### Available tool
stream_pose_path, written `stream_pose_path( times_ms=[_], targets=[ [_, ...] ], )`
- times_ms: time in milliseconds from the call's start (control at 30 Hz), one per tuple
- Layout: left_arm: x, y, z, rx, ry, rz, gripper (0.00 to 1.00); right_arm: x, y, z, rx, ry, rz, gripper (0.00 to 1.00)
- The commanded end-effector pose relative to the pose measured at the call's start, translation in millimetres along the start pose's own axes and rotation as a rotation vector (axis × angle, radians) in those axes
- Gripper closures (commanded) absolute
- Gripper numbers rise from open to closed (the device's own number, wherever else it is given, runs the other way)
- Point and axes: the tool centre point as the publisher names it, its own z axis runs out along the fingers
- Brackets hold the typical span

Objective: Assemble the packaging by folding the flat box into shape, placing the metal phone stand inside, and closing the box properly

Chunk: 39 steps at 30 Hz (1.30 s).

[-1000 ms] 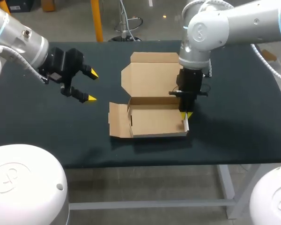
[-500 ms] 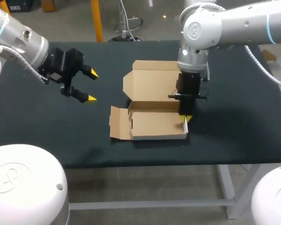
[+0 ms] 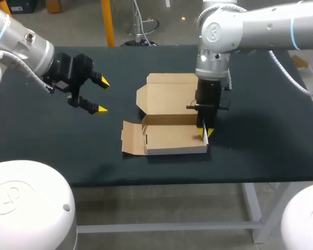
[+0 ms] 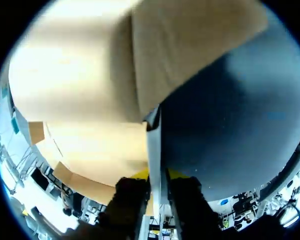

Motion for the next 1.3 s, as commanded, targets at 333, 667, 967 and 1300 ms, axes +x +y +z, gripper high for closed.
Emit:
stream_pose_path(
  times_ms=[333, 667, 967, 1300],
  targets=[
    [-0.4, -0.4, -0.5, -0.004, 0.003, 0.0, 0.0, 2.8, -2.1, -1.7, -0.107, 0.003, 0.01, 0.91],
    [-0.4, -0.4, -0.5, -0.004, 0.003, 0.0, 0.0, 4.5, -0.3, 0.3, -0.165, -0.021, 0.035, 0.85],
    [-0.4, -0.4, -0.5, -0.004, 0.003, 0.0, 0.0, 4.5, 1.3, 0.5, -0.224, -0.028, 0.063, 0.85],
    [-0.4, -0.4, -0.5, -0.004, 0.003, 0.0, 0.0, 5.6, -1.3, 3.2, -0.269, -0.046, 0.093, 0.81]
  ],
)
